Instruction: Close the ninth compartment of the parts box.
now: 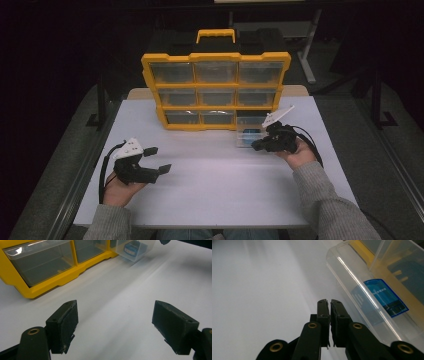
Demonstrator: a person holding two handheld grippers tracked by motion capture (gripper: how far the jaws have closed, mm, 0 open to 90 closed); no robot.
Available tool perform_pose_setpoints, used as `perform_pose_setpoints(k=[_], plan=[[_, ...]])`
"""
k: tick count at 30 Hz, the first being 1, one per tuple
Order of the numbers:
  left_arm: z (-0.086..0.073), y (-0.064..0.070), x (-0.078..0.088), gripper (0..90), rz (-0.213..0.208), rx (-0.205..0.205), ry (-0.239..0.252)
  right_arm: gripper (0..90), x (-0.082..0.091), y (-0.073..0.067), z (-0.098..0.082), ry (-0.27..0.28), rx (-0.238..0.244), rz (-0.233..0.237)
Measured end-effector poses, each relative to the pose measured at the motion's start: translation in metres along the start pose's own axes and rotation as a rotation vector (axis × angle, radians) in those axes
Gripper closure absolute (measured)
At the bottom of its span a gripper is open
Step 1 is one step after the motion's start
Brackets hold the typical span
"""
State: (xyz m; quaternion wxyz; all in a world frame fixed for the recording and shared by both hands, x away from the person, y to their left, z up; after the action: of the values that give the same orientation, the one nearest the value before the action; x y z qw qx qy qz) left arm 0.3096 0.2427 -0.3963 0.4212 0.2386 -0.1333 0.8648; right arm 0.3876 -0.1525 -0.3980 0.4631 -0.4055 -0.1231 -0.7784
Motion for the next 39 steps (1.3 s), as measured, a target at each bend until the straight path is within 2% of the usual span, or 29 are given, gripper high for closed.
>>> perform_pose_setpoints(k=[7, 12, 14, 18, 23, 25, 39], plan=[[0.0, 0.0, 0.0, 21.1, 0.0, -0.002, 0.0, 84.3, 0.003, 0.004, 0.005, -0.002, 0.0, -0.019], [0.0, 0.0, 0.001, 21.1, 0.0, 0.001, 0.0, 85.7, 0.004, 0.005, 0.009, -0.006, 0.0, -0.015], [0.0, 0.0, 0.0, 21.1, 0.0, 0.002, -0.001, 86.3, 0.003, 0.006, 0.01, -0.011, 0.015, -0.019], [0.0, 0.0, 0.001, 21.1, -0.001, -0.001, -0.001, 87.2, 0.001, 0.006, 0.011, -0.017, 0.013, -0.012], [0.0, 0.0, 0.001, 21.1, 0.001, 0.002, 0.001, 87.0, -0.003, 0.007, 0.011, -0.045, 0.036, -0.034], [0.0, 0.0, 0.001, 21.1, 0.002, 0.003, 0.002, 87.0, -0.004, 0.007, 0.01, -0.048, 0.026, -0.024], [0.001, -0.001, 0.002, 21.1, 0.004, 0.003, 0.002, 86.9, -0.004, 0.012, 0.019, -0.05, 0.024, -0.037]])
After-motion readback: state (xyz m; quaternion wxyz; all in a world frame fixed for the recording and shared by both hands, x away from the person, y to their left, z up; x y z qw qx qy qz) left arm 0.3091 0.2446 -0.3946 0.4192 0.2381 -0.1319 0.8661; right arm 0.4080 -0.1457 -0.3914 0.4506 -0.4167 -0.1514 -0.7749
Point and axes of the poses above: each handheld gripper's, and its own axes: x roughly backward along the jaws, z roughly out of its top, y roughly to its right, the point moved 3 cm from there along -x, roughly forward along the jaws, and after that the axes turned 5 degrees about -x, right-handed, at the moved point
